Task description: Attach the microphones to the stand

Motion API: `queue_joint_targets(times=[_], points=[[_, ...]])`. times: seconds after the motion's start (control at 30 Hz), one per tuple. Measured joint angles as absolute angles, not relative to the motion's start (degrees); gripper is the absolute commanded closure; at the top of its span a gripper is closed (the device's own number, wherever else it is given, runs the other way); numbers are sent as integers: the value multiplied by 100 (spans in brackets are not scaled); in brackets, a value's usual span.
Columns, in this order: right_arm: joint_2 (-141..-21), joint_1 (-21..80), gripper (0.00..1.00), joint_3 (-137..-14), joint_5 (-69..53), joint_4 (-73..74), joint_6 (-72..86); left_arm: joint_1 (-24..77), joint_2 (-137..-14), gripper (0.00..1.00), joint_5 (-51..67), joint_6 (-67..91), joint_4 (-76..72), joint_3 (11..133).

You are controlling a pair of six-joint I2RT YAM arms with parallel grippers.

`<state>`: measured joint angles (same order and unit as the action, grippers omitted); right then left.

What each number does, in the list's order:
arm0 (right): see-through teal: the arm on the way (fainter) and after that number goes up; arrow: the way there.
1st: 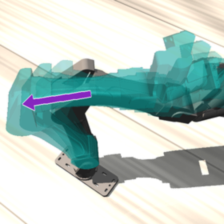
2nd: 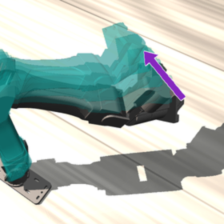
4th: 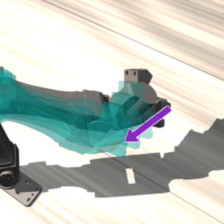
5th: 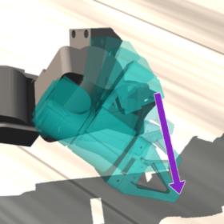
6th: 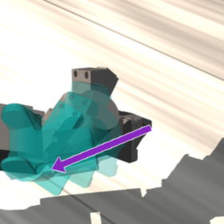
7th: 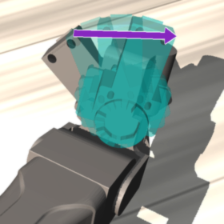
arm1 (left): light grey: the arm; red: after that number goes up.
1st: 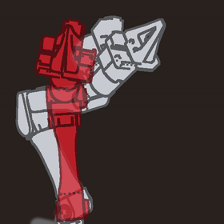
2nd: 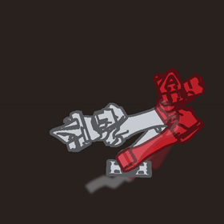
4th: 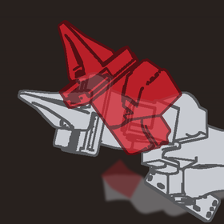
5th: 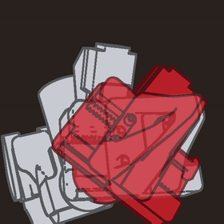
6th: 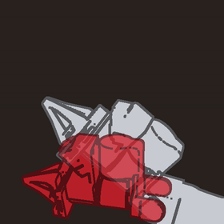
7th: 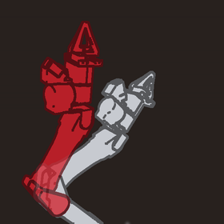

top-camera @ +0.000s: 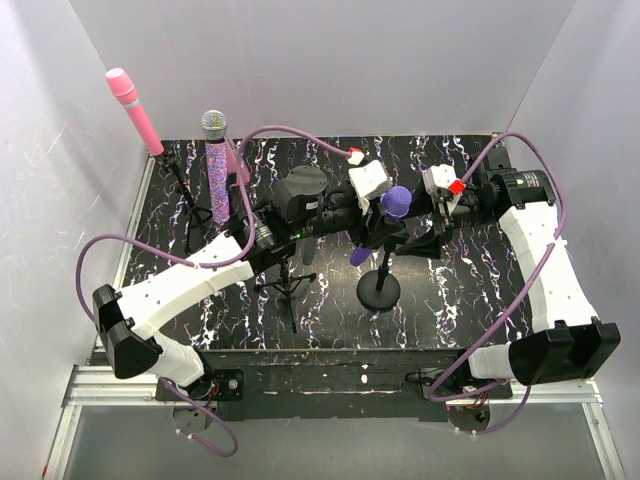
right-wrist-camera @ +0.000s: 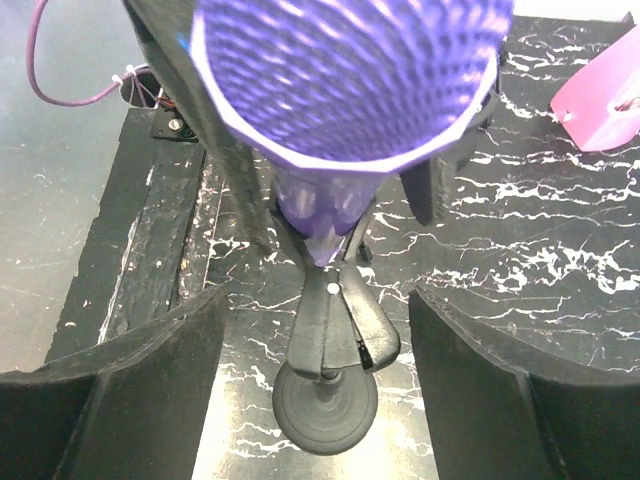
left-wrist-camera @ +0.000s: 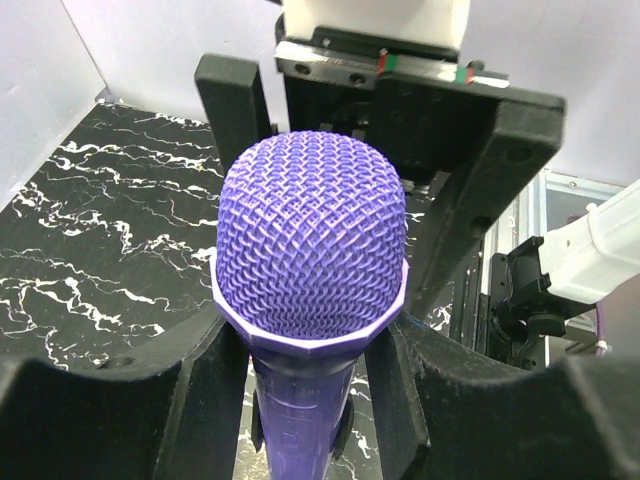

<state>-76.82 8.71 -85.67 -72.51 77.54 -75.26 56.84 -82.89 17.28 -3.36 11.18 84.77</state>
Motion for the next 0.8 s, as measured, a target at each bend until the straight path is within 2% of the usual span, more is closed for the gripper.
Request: queue_joint_targets(times=[0.03, 0.33, 0.43, 0.6, 0.8], points=[[-7644, 871, 17, -8565, -7284, 7754, -7498, 5684, -8278, 95, 1715, -320, 1076, 8444], [-7273, 823, 15, -8453, -7448, 7732, -7172, 5682, -7970, 33, 1511, -40, 707, 7996], [-7185, 775, 15, -8381, -7456, 7723, -7037, 5677, -7878, 17, 1417, 95, 687, 7896], [-7035, 685, 15, -8254, -7481, 7651, -6888, 5673, -7695, 2, 1262, 268, 685, 7824], [-6860, 445, 14, -8152, -7505, 7640, -6735, 5666, -7303, 2, 1177, 344, 770, 7822]])
